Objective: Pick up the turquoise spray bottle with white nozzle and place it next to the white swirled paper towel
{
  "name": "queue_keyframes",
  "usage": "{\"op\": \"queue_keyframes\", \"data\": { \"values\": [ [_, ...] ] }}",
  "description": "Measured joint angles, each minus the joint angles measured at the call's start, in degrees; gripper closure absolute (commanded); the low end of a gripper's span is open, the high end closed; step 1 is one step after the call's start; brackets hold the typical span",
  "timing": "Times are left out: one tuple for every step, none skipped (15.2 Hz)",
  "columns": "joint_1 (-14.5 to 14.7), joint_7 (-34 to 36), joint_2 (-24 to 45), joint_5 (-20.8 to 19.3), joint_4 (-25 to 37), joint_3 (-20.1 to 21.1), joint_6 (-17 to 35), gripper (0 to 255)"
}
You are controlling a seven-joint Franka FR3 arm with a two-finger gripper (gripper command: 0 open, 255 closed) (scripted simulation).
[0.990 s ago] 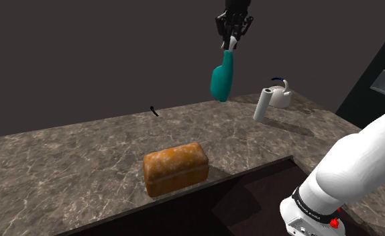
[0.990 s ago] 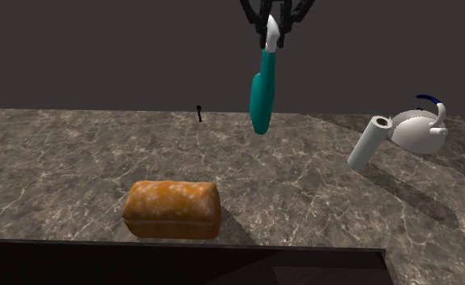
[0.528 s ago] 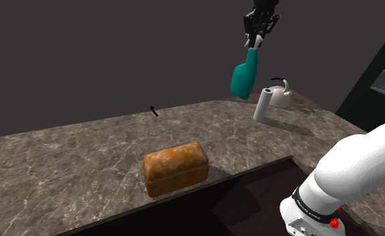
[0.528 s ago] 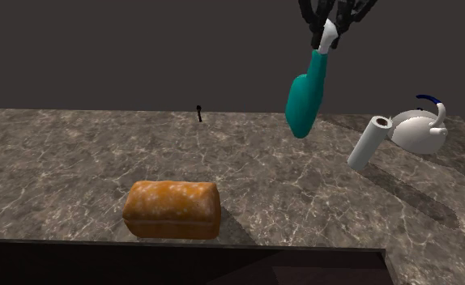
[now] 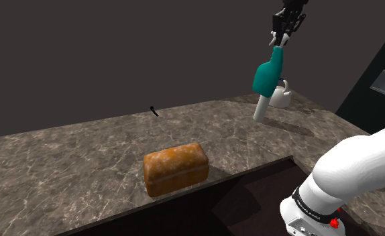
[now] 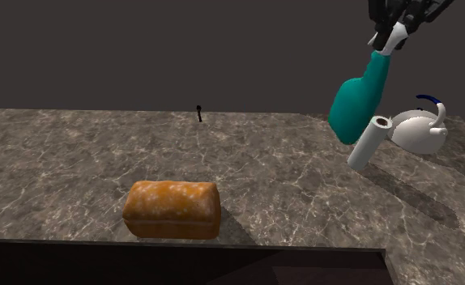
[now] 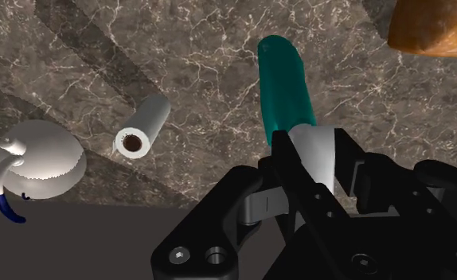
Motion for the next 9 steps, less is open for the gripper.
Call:
{"op": "queue_keyframes", "data": {
  "values": [
    [-0.40, -1.58, 0.03, -0.51, 0.63, -1.12, -0.54, 255],
    [-0.76, -2.85, -0.55, -0.98, -0.20, -2.03, -0.23, 255],
    [-1.15, -4.33, -0.77, -1.49, -0.20, -3.10, -0.36, 255],
    [-1.55, -5.91, -0.96, -2.04, -0.30, -4.26, -0.33, 255],
    [-1.83, -7.28, -0.55, -2.40, 0.55, -5.26, -0.69, 255],
    [-2.22, -8.71, -1.09, -2.96, 0.08, -6.27, -0.65, 255],
    [-2.60, -10.24, -1.22, -3.48, 0.17, -7.39, -0.72, 255],
    [-2.96, -12.03, -0.72, -3.97, 0.61, -8.81, -0.49, 255],
    [-3.32, -13.73, -0.51, -4.45, 1.27, -10.03, -0.82, 255]
  ]
}}
